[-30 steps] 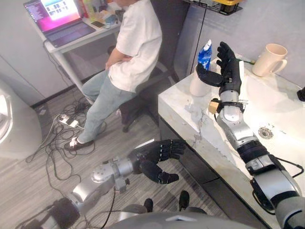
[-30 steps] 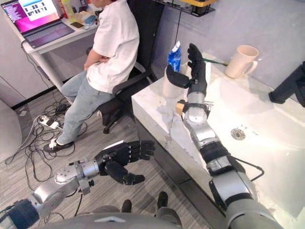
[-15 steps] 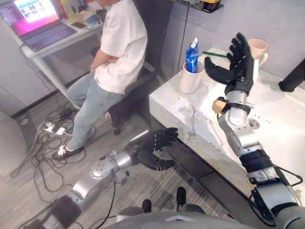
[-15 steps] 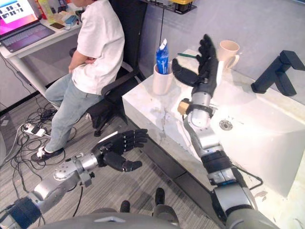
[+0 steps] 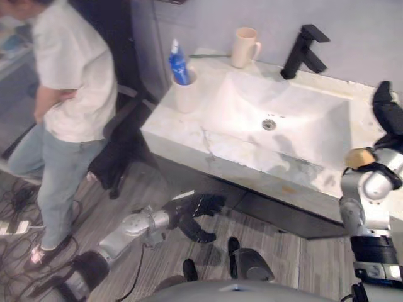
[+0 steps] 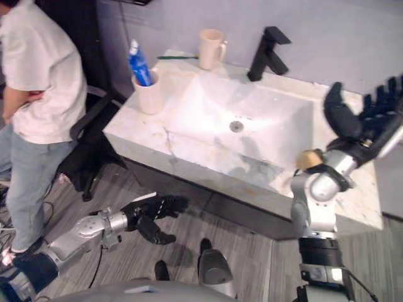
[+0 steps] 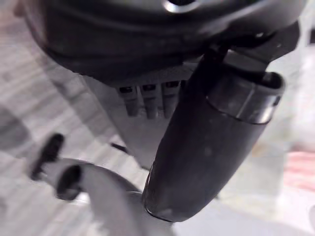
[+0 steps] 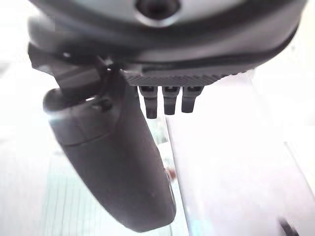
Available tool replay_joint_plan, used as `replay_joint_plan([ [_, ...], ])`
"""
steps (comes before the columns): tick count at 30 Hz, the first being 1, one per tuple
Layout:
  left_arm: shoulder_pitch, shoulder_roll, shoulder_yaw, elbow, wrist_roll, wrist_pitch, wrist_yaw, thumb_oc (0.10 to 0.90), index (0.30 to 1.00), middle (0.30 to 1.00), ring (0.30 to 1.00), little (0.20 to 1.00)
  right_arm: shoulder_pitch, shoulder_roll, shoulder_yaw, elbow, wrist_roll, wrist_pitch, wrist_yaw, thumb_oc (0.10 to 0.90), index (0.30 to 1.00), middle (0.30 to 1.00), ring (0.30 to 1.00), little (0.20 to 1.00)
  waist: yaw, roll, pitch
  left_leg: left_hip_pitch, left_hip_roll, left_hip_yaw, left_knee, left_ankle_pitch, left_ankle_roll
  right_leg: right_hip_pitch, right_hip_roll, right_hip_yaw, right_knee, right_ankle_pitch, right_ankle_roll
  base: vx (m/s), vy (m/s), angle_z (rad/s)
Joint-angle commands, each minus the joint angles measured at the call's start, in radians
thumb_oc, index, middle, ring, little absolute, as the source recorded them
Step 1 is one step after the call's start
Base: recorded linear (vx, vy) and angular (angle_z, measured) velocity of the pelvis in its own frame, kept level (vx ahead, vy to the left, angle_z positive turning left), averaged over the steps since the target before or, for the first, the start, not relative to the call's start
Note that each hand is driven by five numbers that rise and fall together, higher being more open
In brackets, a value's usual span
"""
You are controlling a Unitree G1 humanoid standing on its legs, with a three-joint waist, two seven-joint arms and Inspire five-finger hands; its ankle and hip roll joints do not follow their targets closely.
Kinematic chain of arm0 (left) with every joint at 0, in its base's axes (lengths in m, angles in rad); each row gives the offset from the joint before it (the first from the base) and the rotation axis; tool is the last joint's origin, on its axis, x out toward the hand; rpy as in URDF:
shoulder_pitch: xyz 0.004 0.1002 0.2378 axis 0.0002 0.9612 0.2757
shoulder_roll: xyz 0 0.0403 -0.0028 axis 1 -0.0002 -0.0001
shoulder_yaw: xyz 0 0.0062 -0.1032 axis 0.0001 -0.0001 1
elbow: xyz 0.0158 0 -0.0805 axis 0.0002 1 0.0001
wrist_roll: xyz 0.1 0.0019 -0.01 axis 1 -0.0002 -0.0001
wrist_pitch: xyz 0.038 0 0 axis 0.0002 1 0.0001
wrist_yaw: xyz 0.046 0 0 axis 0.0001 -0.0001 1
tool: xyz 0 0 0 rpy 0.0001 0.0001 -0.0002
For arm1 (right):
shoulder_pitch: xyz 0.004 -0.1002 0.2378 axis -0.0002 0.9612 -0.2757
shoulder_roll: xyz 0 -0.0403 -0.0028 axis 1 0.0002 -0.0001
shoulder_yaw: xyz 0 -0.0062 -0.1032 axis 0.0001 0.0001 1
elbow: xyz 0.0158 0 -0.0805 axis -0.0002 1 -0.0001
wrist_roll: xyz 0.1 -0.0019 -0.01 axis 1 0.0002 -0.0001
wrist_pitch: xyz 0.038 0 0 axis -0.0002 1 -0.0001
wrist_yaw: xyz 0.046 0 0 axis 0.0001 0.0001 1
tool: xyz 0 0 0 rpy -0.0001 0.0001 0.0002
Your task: Organize the bathroom.
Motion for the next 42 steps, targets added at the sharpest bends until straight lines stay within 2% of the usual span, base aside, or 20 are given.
replay_joint_plan([
  [1,-0.024,0.007,0.072,-0.036,-0.014,-0.044,-0.031,0.8,0.9,0.9,0.9,0.9,-0.008,-0.097,-0.109,-0.021,0.021,-0.157,-0.029,0.8,0.9,0.9,0.9,0.9,-0.004,-0.03,-0.084,-0.128,-0.088,-0.053,-0.014,-0.054,0.022,0.131,0.007,0.007,-0.001,-0.004,-0.019,-0.3,-0.046,-0.69],
  [3,-0.009,-0.017,0.106,0.009,-0.065,-0.031,-0.05,0.8,0.9,0.9,0.9,0.9,0.019,-0.082,-0.155,0.004,0.009,-0.157,-0.052,0.8,0.9,0.9,0.9,0.9,0.0,-0.039,-0.099,-0.156,-0.093,-0.02,-0.014,-0.047,0.025,0.182,0.018,0.012,0.023,-0.014,-0.015,-0.25,-0.066,-0.76],
  [4,-0.001,-0.039,0.129,0.064,-0.078,-0.022,-0.071,0.8,0.9,0.9,0.9,0.9,0.013,-0.073,-0.182,0.027,0.003,-0.141,-0.081,0.8,0.9,0.9,0.9,0.9,0.006,-0.048,-0.115,-0.173,-0.102,-0.011,-0.014,-0.059,0.019,0.222,0.02,0.024,0.014,-0.049,-0.009,-0.26,-0.125,-0.91],
  [6,0.005,-0.063,0.135,0.126,-0.066,-0.049,-0.056,0.8,0.9,0.9,0.9,0.9,0.008,-0.049,-0.187,0.059,-0.016,-0.133,-0.104,0.8,0.9,0.9,0.9,0.9,0.014,-0.057,-0.117,-0.196,-0.096,0.006,-0.012,-0.041,0.0,0.27,0.027,0.019,-0.076,-0.1,-0.021,-0.26,-0.178,-0.97],
  [7,0.007,-0.075,0.135,0.152,-0.071,-0.055,-0.056,0.8,0.9,0.9,0.9,0.9,0.02,-0.039,-0.188,0.069,-0.034,-0.131,-0.124,0.8,0.9,0.9,0.9,0.9,0.017,-0.06,-0.119,-0.207,-0.09,0.006,-0.011,-0.03,-0.014,0.288,0.035,0.017,-0.112,-0.124,-0.03,-0.33,-0.28,-1.03],
  [8,0.014,-0.1,0.146,0.177,-0.102,-0.052,-0.056,0.8,0.9,0.9,0.9,0.9,0.032,-0.037,-0.186,0.104,-0.027,-0.097,-0.13,0.8,0.9,0.9,0.9,0.9,0.02,-0.053,-0.115,-0.234,-0.065,0.004,-0.014,0.022,-0.04,0.303,0.077,0.034,-0.208,-0.162,-0.068,-0.37,-0.304,-0.91],
  [9,0.016,-0.108,0.147,0.183,-0.121,-0.044,-0.04,0.8,0.9,0.9,0.9,0.9,0.033,-0.037,-0.185,0.119,-0.009,-0.065,-0.133,0.8,0.9,0.9,0.9,0.9,0.021,-0.051,-0.113,-0.24,-0.061,-0.003,-0.014,0.03,-0.049,0.312,0.089,0.047,-0.239,-0.172,-0.077,-0.4,-0.297,-0.96],
  [11,0.033,-0.164,0.199,0.258,-0.046,-0.111,0.002,0.8,0.9,0.9,0.9,0.9,0.035,-0.021,-0.17,0.242,0.048,-0.086,-0.065,0.8,0.9,0.9,0.9,0.9,0.039,-0.05,-0.086,-0.276,-0.051,-0.051,-0.014,0.068,-0.085,0.326,0.116,0.06,-0.329,-0.154,-0.104,-0.35,-0.215,-0.79],
  [12,0.038,-0.181,0.206,0.28,-0.032,-0.124,0.03,0.8,0.9,0.9,0.9,0.9,0.036,-0.008,-0.157,0.277,0.035,-0.066,-0.055,0.8,0.9,0.9,0.9,0.9,0.041,-0.05,-0.075,-0.286,-0.053,-0.068,-0.014,0.071,-0.092,0.328,0.124,0.07,-0.36,-0.136,-0.111,-0.36,-0.199,-0.41],
  [17,0.052,-0.256,0.269,0.406,0.002,-0.159,0.163,0.8,0.9,0.9,0.9,0.9,0.065,0.037,-0.076,0.471,0.001,-0.033,-0.014,0.8,0.9,0.9,0.9,0.9,0.061,-0.049,-0.047,-0.287,-0.069,-0.139,-0.01,0.074,-0.1,0.326,0.141,0.081,-0.409,-0.085,-0.136,-0.27,-0.133,-0.23],
  [21,0.065,-0.291,0.352,0.485,0.038,-0.17,0.292,0.8,0.9,0.9,0.9,0.9,0.097,0.109,0.051,0.723,-0.001,0.052,0.094,0.8,0.9,0.9,0.9,0.9,0.086,-0.082,-0.036,-0.255,-0.072,-0.226,0.197,-0.019,-0.073,0.291,0.1,0.059,-0.406,-0.055,-0.153,-0.28,-0.091,-0.13],
  [22,0.065,-0.305,0.371,0.525,0.037,-0.172,0.336,0.8,0.9,0.9,0.9,0.9,0.1,0.135,0.075,0.848,0.061,0.077,0.184,0.8,0.9,0.9,0.9,0.9,0.094,-0.096,-0.038,-0.247,-0.077,-0.247,0.266,-0.064,-0.059,0.275,0.083,0.053,-0.405,-0.04,-0.152,-0.23,-0.053,-0.09],
  [23,0.071,-0.317,0.394,0.588,0.043,-0.19,0.367,0.8,0.9,0.9,0.9,0.9,0.103,0.17,0.106,0.977,0.038,0.095,0.232,0.8,0.9,0.9,0.9,0.9,0.104,-0.102,-0.037,-0.217,-0.081,-0.266,0.309,-0.115,-0.044,0.267,0.072,0.047,-0.399,-0.036,-0.149,-0.19,-0.044,0.1],
  [24,0.07,-0.317,0.394,0.588,0.043,-0.19,0.367,0.8,0.9,0.9,0.9,0.9,0.102,0.17,0.106,0.978,0.038,0.095,0.233,0.8,0.9,0.9,0.9,0.9,0.103,-0.103,-0.039,-0.22,-0.082,-0.266,0.307,-0.112,-0.045,0.264,0.072,0.046,-0.4,-0.034,-0.149,-0.15,-0.023,0.25],
  [25,0.08,-0.329,0.419,0.624,0.03,-0.189,0.366,0.8,0.9,0.9,0.9,0.9,0.107,0.189,0.137,1.035,0.026,0.165,0.273,0.8,0.9,0.9,0.9,0.9,0.11,-0.101,-0.041,-0.192,-0.079,-0.276,0.314,-0.128,-0.043,0.254,0.068,0.04,-0.394,-0.033,-0.147,-0.1,-0.007,0.24],
  [27,0.09,-0.338,0.451,0.657,0.048,-0.177,0.376,0.8,0.9,0.9,0.9,0.9,0.111,0.206,0.16,1.072,0.035,0.223,0.311,0.8,0.9,0.9,0.9,0.9,0.116,-0.099,-0.043,-0.173,-0.075,-0.284,0.325,-0.131,-0.047,0.246,0.064,0.034,-0.389,-0.033,-0.148,-0.12,0.009,0.29],
  [31,0.108,-0.377,0.44,0.831,0.113,-0.204,0.396,0.8,0.9,0.9,0.9,0.9,0.108,0.254,0.282,1.183,0.028,0.342,0.398,0.8,0.9,0.9,0.9,0.9,0.113,-0.053,-0.053,-0.063,-0.065,-0.289,0.085,-0.08,-0.057,0.215,0.071,-0.017,-0.382,-0.039,-0.137,-0.13,0.097,0.61],
  [33,0.108,-0.385,0.433,0.867,0.097,-0.178,0.391,0.8,0.9,0.9,0.9,0.9,0.107,0.257,0.293,1.207,0.093,0.395,0.443,0.8,0.9,0.9,0.9,0.9,0.109,-0.046,-0.055,-0.056,-0.065,-0.294,0.057,-0.068,-0.059,0.208,0.072,-0.022,-0.381,-0.04,-0.135,-0.09,0.101,0.61],
  [38,0.15,-0.398,0.471,0.947,0.084,-0.127,0.358,0.8,0.9,0.9,0.9,0.9,0.124,0.275,0.31,1.267,0.059,0.487,0.524,0.8,0.9,0.9,0.9,0.9,0.113,-0.034,-0.058,-0.03,-0.091,-0.334,0.013,-0.055,-0.054,0.22,0.068,-0.015,-0.413,-0.02,-0.117,-0.04,0.119,0.17],
  [42,0.161,-0.394,0.467,0.957,0.103,-0.113,0.328,0.8,0.9,0.9,0.9,0.9,0.135,0.281,0.326,1.267,0.032,0.509,0.539,0.8,0.9,0.9,0.9,0.9,0.111,-0.035,-0.069,-0.024,-0.103,-0.337,-0.014,-0.049,-0.047,0.221,0.068,-0.016,-0.431,-0.007,-0.106,-0.02,0.103,0.0],
])
